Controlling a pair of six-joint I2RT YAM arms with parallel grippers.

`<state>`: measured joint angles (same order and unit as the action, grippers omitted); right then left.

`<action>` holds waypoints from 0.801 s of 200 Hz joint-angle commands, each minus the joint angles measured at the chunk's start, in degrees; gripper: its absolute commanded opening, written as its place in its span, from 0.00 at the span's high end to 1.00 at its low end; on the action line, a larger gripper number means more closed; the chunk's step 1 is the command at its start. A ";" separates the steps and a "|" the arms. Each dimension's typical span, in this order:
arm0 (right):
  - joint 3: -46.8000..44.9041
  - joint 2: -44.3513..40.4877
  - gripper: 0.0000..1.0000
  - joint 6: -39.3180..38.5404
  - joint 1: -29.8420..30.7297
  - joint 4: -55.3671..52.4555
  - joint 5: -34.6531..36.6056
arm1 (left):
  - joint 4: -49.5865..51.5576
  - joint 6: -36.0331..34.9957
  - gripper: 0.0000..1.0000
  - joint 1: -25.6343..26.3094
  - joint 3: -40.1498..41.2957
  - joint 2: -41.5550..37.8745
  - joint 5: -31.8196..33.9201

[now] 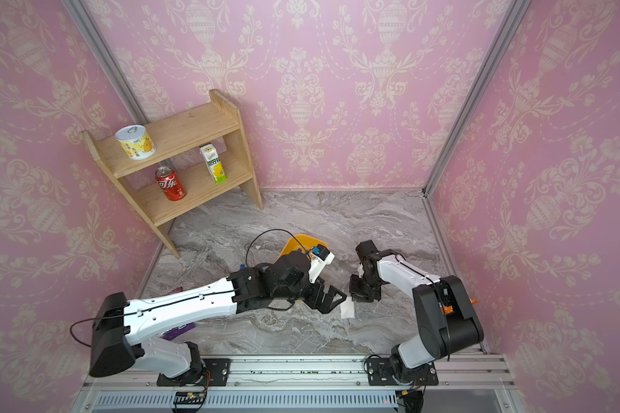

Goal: Wipe the exteriors of test tubes
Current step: Place the cleaning item at the center of the board, then pick up the cleaning item at the center of the board.

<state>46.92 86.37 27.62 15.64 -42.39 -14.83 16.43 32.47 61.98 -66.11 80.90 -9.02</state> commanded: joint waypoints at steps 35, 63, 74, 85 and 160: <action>3.85 -3.43 0.58 0.02 1.30 -5.80 2.98 | 9.49 1.33 0.01 -16.23 11.15 -13.64 5.08; 5.26 -1.47 0.54 0.48 4.34 -6.55 6.00 | 13.35 1.06 0.01 -21.48 14.39 -18.03 7.64; 5.62 -0.34 0.53 0.60 5.48 -6.61 7.14 | 14.44 1.35 0.01 -23.57 15.47 -19.10 7.38; 5.73 0.66 0.53 0.94 6.50 -6.43 8.05 | 15.15 1.62 0.01 -25.43 16.53 -19.87 7.19; 4.41 8.21 0.54 4.18 11.22 -0.91 12.51 | 16.29 1.21 0.01 -31.08 18.39 -21.40 4.88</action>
<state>51.70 92.60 29.87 26.02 -45.10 -5.06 30.76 33.58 31.57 -47.81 60.66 -3.66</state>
